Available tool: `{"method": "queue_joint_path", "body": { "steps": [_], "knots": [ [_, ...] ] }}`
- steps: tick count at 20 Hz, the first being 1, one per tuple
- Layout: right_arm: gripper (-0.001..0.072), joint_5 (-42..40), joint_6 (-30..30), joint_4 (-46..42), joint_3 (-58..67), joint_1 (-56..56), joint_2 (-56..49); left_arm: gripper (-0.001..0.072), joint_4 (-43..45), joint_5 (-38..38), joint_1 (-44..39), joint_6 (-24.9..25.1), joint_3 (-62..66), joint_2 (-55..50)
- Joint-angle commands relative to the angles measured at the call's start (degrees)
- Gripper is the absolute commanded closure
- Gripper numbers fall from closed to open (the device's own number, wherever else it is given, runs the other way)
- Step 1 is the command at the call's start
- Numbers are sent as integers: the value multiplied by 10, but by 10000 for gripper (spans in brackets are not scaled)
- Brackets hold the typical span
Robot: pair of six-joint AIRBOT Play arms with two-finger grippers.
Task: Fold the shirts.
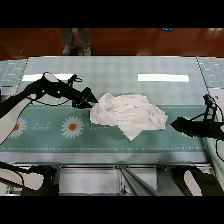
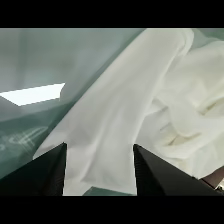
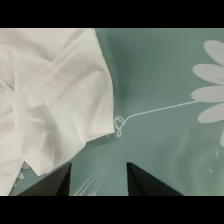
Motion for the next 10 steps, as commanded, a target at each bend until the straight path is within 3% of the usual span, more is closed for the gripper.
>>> {"method": "queue_joint_path", "body": {
  "steps": [1,7,8,9,10],
  "knots": [
    [305,-8,-10,20,-4,-3,2,201,15,-5,-31,-28,49,-40],
    [305,-22,-10,27,-4,-3,2,212,22,-30,-70,-25,76,-61],
    [305,-19,-11,26,-4,-3,2,364,24,-36,-73,-18,80,-63],
    [305,-16,-11,22,-4,-3,2,684,22,-45,-75,17,83,-62],
    [305,-11,-10,14,-4,-3,0,692,21,-55,-75,34,87,-61]
  ]
}}
